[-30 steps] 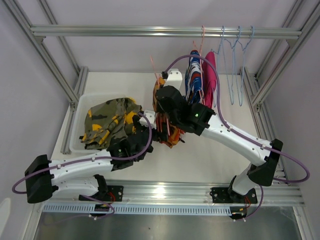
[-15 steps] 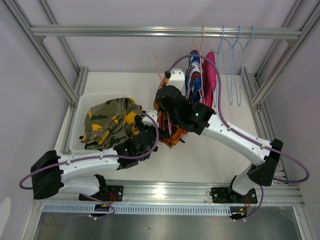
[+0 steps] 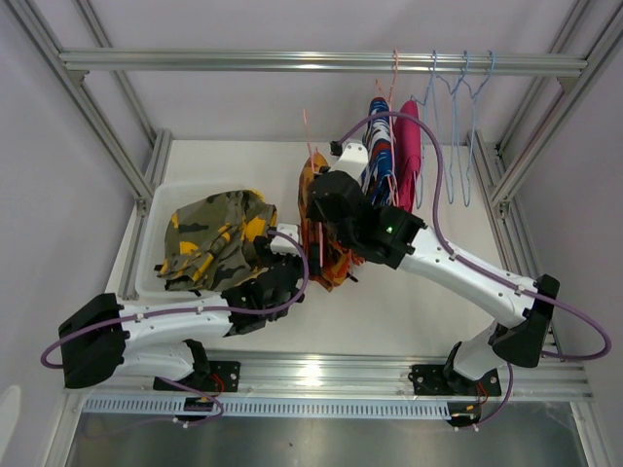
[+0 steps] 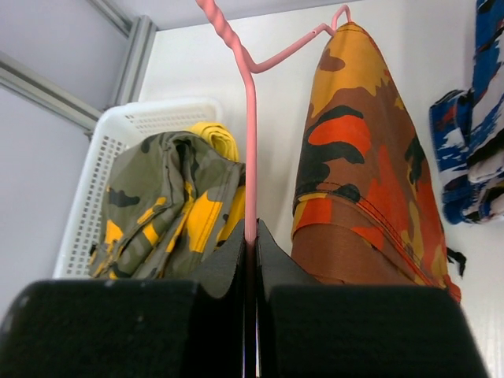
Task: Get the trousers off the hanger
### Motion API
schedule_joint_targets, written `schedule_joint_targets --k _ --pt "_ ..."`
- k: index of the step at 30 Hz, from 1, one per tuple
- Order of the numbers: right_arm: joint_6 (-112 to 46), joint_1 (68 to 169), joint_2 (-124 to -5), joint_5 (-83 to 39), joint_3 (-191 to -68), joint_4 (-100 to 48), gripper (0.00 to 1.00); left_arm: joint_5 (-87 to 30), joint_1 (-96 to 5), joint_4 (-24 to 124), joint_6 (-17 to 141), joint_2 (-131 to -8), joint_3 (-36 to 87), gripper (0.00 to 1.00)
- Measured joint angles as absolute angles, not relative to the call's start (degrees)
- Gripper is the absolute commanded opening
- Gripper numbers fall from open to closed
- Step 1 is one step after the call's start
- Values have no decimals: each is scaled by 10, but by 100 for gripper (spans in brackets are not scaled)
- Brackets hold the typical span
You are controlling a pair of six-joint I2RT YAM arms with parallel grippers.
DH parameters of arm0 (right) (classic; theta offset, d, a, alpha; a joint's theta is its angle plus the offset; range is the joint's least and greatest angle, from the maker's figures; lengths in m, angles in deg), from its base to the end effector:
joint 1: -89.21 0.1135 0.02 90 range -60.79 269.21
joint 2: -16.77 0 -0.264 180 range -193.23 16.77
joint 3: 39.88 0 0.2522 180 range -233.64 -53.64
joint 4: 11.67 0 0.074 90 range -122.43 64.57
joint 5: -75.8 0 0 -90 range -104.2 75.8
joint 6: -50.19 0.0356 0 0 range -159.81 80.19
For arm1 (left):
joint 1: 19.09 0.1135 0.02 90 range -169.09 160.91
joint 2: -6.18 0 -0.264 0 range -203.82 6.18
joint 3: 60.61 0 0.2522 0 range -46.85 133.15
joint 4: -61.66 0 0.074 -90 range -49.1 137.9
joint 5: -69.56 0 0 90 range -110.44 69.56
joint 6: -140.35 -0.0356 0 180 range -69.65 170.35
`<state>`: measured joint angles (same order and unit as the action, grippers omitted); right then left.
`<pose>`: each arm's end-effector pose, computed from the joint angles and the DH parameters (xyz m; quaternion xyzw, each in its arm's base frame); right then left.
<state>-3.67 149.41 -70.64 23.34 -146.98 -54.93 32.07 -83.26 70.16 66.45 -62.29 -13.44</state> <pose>0.1874 0.2836 0.4213 0.0073 0.8115 0.2069 0.5465 0.1350 -0.2140 0.2463 0.0334 0.7525 -0.0963 0.6506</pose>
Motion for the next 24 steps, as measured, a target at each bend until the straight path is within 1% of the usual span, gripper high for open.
schedule_joint_targets --k 12,19,21,22,23,24 --pt "14 1489 -672 191 -1430 -528 0 347 -833 761 652 -626 -135 99" --pt "28 1489 -645 177 -1401 -524 0 349 -830 804 625 -664 -114 99" --pt "32 1488 -634 174 -1393 -524 0 347 -829 815 621 -675 -109 93" --pt "34 1488 -630 173 -1389 -524 0 346 -828 820 619 -679 -109 88" --pt "37 1488 -626 172 -1386 -523 0 344 -827 824 619 -681 -108 77" --pt "39 1488 -623 170 -1382 -522 0 343 -826 828 618 -683 -108 72"
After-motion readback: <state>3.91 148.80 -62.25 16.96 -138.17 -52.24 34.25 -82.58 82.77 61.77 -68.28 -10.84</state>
